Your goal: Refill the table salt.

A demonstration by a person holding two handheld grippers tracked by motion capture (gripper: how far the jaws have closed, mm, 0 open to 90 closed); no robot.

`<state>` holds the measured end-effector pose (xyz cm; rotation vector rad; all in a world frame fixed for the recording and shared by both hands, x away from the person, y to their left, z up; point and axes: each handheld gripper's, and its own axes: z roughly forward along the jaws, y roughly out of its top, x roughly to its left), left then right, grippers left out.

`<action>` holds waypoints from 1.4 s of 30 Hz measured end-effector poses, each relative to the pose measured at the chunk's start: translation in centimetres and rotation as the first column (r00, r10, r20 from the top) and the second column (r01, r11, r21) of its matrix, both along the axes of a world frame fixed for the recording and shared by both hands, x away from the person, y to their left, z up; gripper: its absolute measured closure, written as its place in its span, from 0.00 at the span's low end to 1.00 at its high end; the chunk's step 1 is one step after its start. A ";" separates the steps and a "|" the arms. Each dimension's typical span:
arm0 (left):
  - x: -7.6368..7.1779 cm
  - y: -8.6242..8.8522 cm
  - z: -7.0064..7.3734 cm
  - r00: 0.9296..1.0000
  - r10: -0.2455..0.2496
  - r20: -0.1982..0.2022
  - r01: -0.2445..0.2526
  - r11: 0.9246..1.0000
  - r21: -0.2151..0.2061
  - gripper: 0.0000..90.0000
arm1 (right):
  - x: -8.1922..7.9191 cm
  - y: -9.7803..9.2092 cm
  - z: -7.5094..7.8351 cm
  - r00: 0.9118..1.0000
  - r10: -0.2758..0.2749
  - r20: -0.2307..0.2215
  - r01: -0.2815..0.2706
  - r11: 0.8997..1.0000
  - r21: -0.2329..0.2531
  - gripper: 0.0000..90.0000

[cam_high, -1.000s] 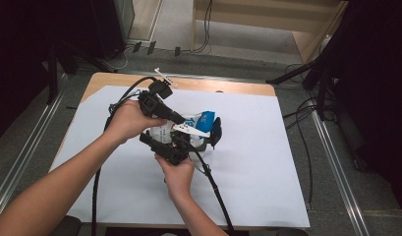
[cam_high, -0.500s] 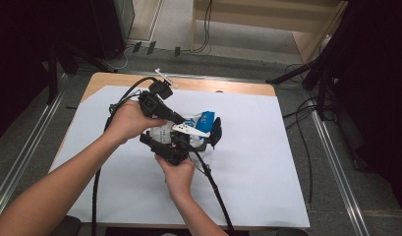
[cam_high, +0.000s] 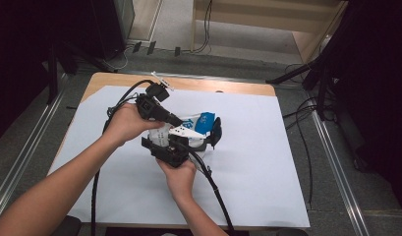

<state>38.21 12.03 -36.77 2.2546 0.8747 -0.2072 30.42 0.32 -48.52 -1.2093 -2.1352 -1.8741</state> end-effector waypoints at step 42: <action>-0.5 0.8 0.8 0.994 -0.021 0.103 0.030 0.996 -0.087 1.00 | -0.3 -1.3 0.0 0.998 0.021 0.061 -0.012 0.990 -0.139 0.72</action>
